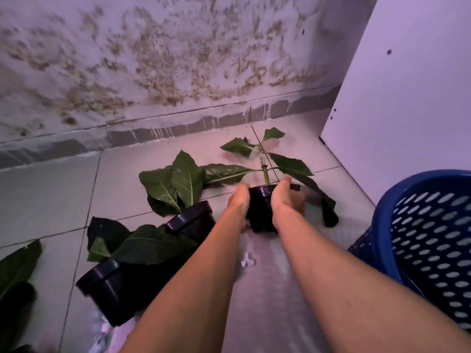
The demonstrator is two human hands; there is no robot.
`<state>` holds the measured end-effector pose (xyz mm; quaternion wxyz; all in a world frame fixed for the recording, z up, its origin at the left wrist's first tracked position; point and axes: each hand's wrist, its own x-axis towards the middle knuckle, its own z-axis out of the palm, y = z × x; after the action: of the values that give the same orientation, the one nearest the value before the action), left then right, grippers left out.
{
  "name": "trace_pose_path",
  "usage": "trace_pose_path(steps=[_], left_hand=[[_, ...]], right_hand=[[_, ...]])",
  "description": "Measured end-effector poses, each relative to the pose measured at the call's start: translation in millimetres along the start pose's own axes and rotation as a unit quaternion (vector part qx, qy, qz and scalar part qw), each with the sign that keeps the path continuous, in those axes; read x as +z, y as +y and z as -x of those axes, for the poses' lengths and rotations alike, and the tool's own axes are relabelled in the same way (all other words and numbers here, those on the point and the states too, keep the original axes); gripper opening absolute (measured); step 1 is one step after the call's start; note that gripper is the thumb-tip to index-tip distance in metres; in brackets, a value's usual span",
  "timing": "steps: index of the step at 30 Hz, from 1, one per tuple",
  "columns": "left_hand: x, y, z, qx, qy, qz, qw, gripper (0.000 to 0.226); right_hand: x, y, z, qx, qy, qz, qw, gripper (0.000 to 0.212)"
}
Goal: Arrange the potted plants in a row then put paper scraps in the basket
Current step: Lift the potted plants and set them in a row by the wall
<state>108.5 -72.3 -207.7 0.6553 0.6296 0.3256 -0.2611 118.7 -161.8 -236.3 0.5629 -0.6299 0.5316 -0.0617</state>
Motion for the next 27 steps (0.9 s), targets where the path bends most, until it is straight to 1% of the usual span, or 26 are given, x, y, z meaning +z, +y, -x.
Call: trace_pose_path(steps=[3, 4, 5, 8, 11, 14, 18, 22, 26, 27], left_hand=[[-5.1, -0.8, 10.6, 0.032, -0.013, 0.035, 0.999, 0.023], [-6.9, -1.4, 10.6, 0.046, -0.02, 0.05, 0.998, 0.017], [-8.9, -2.2, 7.7, 0.066, -0.028, 0.066, 0.995, 0.016], [-13.2, -6.7, -3.0, 0.122, -0.06, 0.103, 0.985, 0.038], [-15.4, -16.2, -18.5, 0.163, -0.08, 0.145, 0.973, 0.049], [-16.9, -24.8, -32.1, 0.186, -0.084, 0.158, 0.966, 0.054], [-16.5, -38.3, -44.4, 0.185, -0.086, 0.162, 0.965, 0.058], [-16.1, -41.2, -44.5, 0.194, -0.089, 0.163, 0.963, 0.061], [-18.1, -48.0, -47.2, 0.174, -0.054, 0.186, 0.965, 0.082], [-16.6, -51.8, -46.9, 0.179, -0.039, 0.186, 0.965, 0.083]], right_hand=[[2.3, 6.8, 9.1, -0.068, 0.006, -0.066, 0.995, 0.057], [1.7, 8.8, 11.9, -0.092, -0.001, -0.09, 0.992, 0.053], [0.7, 9.6, 14.3, -0.121, -0.009, -0.111, 0.986, 0.051], [1.1, 14.2, 12.1, -0.202, -0.028, -0.139, 0.969, 0.046], [6.0, 19.5, 7.1, -0.235, -0.062, -0.145, 0.959, 0.047], [9.9, 30.1, 0.5, -0.235, -0.074, -0.156, 0.956, 0.046], [9.6, 49.9, -3.6, -0.218, -0.088, -0.164, 0.958, 0.046], [7.8, 51.9, -7.1, -0.215, -0.096, -0.162, 0.958, 0.048], [7.8, 45.7, -12.1, -0.187, -0.097, -0.168, 0.963, 0.051], [7.6, 44.6, -13.7, -0.175, -0.101, -0.169, 0.965, 0.051]])
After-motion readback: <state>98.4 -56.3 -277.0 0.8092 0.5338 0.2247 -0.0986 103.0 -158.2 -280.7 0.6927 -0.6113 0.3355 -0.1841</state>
